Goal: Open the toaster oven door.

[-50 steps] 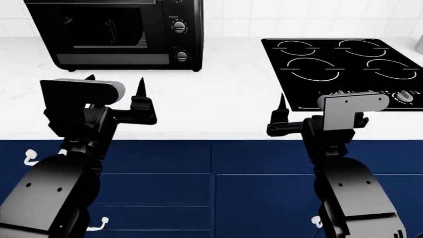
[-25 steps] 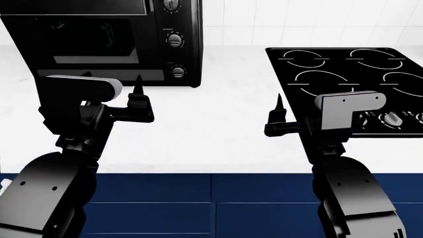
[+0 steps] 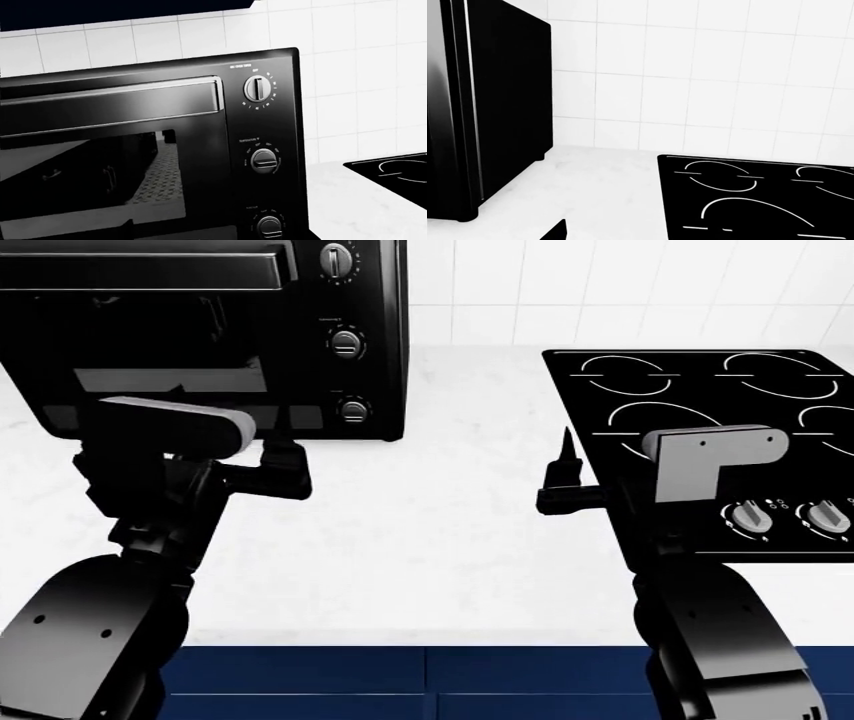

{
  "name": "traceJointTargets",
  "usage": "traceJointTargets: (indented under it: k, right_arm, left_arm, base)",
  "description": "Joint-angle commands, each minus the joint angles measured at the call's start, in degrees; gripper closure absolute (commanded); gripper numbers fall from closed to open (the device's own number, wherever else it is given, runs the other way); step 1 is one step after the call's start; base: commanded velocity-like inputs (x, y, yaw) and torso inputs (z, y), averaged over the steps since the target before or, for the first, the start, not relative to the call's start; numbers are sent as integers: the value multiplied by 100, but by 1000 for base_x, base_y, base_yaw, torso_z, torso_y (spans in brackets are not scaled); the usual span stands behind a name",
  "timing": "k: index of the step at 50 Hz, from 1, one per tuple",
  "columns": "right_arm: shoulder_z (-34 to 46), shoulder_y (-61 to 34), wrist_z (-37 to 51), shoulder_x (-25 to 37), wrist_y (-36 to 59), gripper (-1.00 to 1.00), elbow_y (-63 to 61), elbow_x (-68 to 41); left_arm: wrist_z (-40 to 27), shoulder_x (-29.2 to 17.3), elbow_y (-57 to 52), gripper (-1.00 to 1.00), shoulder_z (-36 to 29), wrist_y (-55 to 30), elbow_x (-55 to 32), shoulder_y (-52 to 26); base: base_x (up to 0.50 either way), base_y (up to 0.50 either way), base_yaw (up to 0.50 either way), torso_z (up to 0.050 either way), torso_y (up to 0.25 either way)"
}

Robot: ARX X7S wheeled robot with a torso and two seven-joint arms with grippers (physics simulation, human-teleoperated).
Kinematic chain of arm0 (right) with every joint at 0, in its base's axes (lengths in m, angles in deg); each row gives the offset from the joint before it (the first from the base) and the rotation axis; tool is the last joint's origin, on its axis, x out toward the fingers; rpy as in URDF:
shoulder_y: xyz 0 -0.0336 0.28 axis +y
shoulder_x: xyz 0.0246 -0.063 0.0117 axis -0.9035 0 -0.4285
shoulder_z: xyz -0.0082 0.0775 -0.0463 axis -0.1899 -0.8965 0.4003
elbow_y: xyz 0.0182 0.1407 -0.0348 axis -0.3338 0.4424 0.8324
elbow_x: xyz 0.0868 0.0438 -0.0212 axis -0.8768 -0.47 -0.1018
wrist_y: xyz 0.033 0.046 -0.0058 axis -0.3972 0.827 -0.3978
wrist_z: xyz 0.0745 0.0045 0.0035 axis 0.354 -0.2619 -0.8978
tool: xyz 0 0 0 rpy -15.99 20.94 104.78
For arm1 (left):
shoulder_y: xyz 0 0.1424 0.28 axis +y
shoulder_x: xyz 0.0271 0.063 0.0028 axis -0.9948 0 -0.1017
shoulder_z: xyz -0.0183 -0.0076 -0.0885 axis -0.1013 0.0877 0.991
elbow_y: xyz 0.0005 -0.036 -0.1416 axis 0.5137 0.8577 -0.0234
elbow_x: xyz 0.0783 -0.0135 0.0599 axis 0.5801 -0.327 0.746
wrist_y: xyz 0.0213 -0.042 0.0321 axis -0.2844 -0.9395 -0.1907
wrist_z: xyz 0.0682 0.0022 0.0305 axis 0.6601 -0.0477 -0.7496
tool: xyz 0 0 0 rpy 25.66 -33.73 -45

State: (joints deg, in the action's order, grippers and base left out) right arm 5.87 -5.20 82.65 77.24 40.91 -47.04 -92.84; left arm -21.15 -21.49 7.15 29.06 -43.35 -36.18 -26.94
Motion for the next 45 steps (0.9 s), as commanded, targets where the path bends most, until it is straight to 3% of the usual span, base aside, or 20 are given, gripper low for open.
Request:
traceJointTargets:
  k: [1,8,14,20,30,45]
  right_arm:
    - [-3,14,27,6,-12,-100,-26,-47]
    - [55,-20,26,-5,5,-100,-30,-67]
    - [56,11,37,16,39,-100,-107,-99]
    - [55,10,44,26,61,-100,-129,-132]
    - [58,37,50,24,2,-100,-84,-170]
    - [65,83,70,33,-22,-100,-84,-231]
  left_arm:
    - [249,-920,-559,-100,-535,-418,240,-55]
    - [733,-2459,-1100,-100,-1166,-1021,606,-588]
    - [1192,-3724,-1278,-100,-2048,-966,1096,-1001]
    - [1773,-4488,-1291,-100,-2924,-766,1603,-1609]
    - [2751,-4994,-1104,-100,-3815,-166,2215,-2424]
    - [3896,-4616,241,-100,-4594,787,3024,-3690]
  base:
    - [0,0,0,0,0]
    - [0,0,0,0,0]
    - [0,0,0,0,0]
    - [0,0,0,0,0]
    - [0,0,0,0,0]
    - [0,0,0,0,0]
